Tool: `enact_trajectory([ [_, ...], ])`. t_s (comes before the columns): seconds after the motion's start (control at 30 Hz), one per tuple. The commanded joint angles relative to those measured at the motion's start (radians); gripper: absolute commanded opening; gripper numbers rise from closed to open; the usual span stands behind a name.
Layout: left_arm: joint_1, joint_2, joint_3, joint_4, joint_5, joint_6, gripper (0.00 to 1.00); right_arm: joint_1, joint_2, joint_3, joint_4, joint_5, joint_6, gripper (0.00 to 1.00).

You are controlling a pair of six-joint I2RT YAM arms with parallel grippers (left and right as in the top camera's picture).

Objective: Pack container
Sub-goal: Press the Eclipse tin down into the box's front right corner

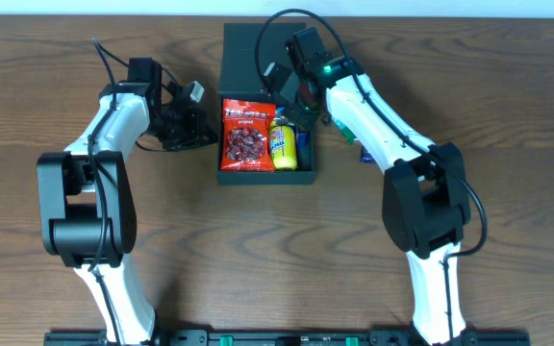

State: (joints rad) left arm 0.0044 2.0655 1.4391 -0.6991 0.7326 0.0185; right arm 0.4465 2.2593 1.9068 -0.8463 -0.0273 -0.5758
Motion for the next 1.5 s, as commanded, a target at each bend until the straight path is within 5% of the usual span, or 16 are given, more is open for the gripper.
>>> enact_trajectory([
  [0.0,-0.003,0.007,-0.006,-0.002,-0.003,-0.003,0.06,-0.002,-0.002,-0.002,-0.027,0.027,0.026,0.01],
  [0.33,-0.003,0.007,-0.006,0.01,-0.003,-0.004,0.06,0.009,-0.08,-0.001,-0.146,0.015,0.025,0.01],
  [1.47,-0.003,0.007,-0.006,0.019,-0.003,-0.004,0.06,-0.001,-0.058,-0.004,-0.071,-0.079,0.021,0.01],
])
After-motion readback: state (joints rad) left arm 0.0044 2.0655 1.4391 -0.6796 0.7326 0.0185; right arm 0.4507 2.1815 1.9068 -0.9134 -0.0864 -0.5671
